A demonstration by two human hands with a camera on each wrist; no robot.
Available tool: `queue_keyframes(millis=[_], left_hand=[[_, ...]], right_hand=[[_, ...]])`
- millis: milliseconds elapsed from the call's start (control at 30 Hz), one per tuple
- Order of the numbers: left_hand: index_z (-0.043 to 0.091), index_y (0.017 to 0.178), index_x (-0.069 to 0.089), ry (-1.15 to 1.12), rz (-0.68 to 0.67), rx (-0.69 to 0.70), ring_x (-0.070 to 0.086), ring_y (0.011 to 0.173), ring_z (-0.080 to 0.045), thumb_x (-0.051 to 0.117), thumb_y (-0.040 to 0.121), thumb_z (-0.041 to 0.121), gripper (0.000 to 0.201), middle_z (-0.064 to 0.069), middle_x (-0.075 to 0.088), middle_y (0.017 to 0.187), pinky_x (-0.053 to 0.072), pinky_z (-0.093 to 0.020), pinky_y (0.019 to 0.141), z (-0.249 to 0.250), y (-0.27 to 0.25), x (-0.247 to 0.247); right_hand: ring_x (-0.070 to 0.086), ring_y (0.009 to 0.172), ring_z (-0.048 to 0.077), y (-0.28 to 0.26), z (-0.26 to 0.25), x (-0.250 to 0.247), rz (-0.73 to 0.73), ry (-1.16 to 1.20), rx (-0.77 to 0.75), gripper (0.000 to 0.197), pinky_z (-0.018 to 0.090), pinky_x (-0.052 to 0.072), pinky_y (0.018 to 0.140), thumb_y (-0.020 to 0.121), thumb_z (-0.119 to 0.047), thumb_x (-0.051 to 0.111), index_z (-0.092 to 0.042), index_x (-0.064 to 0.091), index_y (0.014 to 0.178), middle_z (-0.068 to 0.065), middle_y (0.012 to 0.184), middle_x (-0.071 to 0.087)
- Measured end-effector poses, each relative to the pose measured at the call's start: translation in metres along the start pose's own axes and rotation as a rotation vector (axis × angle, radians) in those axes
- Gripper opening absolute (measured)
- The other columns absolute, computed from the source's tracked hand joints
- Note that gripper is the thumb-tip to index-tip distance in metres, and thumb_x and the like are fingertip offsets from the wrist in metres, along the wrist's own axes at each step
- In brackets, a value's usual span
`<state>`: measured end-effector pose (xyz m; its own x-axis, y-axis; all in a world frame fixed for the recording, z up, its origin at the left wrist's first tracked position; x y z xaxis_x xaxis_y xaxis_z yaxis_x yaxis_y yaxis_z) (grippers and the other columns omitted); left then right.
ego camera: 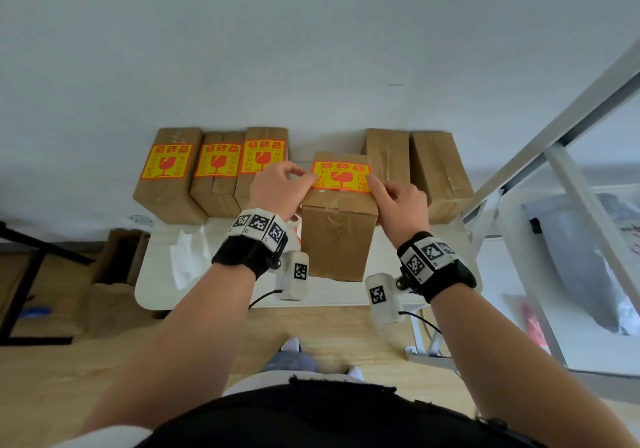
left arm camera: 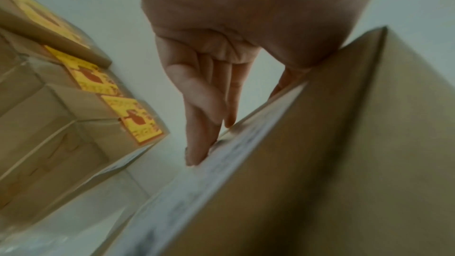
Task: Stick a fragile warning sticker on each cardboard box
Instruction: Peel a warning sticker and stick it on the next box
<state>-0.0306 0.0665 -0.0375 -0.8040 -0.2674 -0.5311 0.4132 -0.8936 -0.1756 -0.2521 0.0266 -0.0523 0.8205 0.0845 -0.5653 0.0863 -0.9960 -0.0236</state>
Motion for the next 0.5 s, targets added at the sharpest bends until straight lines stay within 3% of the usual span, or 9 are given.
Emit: queue_keyframes(millis=[67, 133, 200, 300, 400, 500], left_hand=[[0.027, 0.102, 0.071, 0.022, 0.028, 0.029, 0.069, 0.062, -0.009, 0.068, 0.083, 0.043, 0.026, 0.019, 0.062, 0.087, 0.060, -0.031, 0.058, 0.008, 0.008, -0.009], [0.028, 0.106, 0.070, 0.040, 0.066, 0.052, 0.063, 0.073, -0.003, 0.068, 0.083, 0.044, 0.028, 0.019, 0.060, 0.092, 0.051, -0.024, 0.073, 0.013, 0.019, -0.015], [0.030, 0.110, 0.067, -0.021, 0.045, 0.051, 0.062, 0.085, 0.000, 0.069, 0.083, 0.041, 0.030, 0.017, 0.065, 0.099, 0.047, -0.023, 0.081, 0.009, 0.032, -0.010], [0.029, 0.117, 0.063, -0.119, -0.001, 0.032, 0.068, 0.098, -0.009, 0.073, 0.079, 0.039, 0.041, 0.011, 0.069, 0.112, 0.057, -0.039, 0.086, -0.011, 0.052, 0.001], [0.026, 0.129, 0.057, -0.061, -0.047, 0.051, 0.060, 0.116, -0.011, 0.071, 0.082, 0.034, 0.050, 0.009, 0.064, 0.126, 0.052, -0.044, 0.097, -0.030, 0.067, 0.012], [0.026, 0.146, 0.041, 0.002, -0.089, 0.070, 0.051, 0.128, -0.017, 0.068, 0.086, 0.026, 0.066, 0.006, 0.054, 0.141, 0.042, -0.044, 0.108, -0.044, 0.076, 0.020]], right_hand=[[0.050, 0.043, 0.004, 0.009, -0.009, 0.005, -0.001, 0.003, -0.012, 0.057, 0.022, 0.038, 0.049, 0.092, -0.056, 0.052, -0.009, 0.057, 0.059, -0.008, 0.045, 0.050], [0.050, 0.053, 0.009, 0.018, -0.016, 0.013, -0.019, 0.021, -0.021, 0.052, 0.027, 0.040, 0.055, 0.091, -0.058, 0.048, -0.019, 0.057, 0.059, -0.009, 0.051, 0.050], [0.056, 0.066, 0.007, 0.026, -0.020, 0.025, -0.068, 0.070, -0.008, 0.037, 0.025, 0.043, 0.062, 0.094, -0.055, 0.047, -0.029, 0.067, 0.077, -0.014, 0.063, 0.058], [0.057, 0.083, 0.000, 0.034, -0.020, 0.043, -0.132, 0.100, 0.004, 0.021, 0.021, 0.044, 0.073, 0.098, -0.043, 0.049, -0.034, 0.066, 0.106, -0.018, 0.085, 0.064], [0.063, 0.093, 0.007, 0.042, -0.010, 0.067, -0.197, 0.100, 0.046, 0.018, 0.035, 0.053, 0.086, 0.096, -0.039, 0.052, -0.042, 0.058, 0.112, -0.015, 0.099, 0.068], [0.065, 0.092, 0.011, 0.047, -0.005, 0.088, -0.226, 0.139, 0.087, 0.026, 0.044, 0.056, 0.087, 0.093, -0.032, 0.058, -0.043, 0.053, 0.116, -0.013, 0.102, 0.067]])
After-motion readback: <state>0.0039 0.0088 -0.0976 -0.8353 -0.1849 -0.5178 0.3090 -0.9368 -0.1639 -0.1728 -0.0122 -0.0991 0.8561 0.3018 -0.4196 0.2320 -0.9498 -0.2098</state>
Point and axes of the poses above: each hand's wrist, its own y-axis towards the middle knuckle, its own x-axis out of the palm, z = x × y, the point moved 6 cm from there along y, towards the middle knuckle
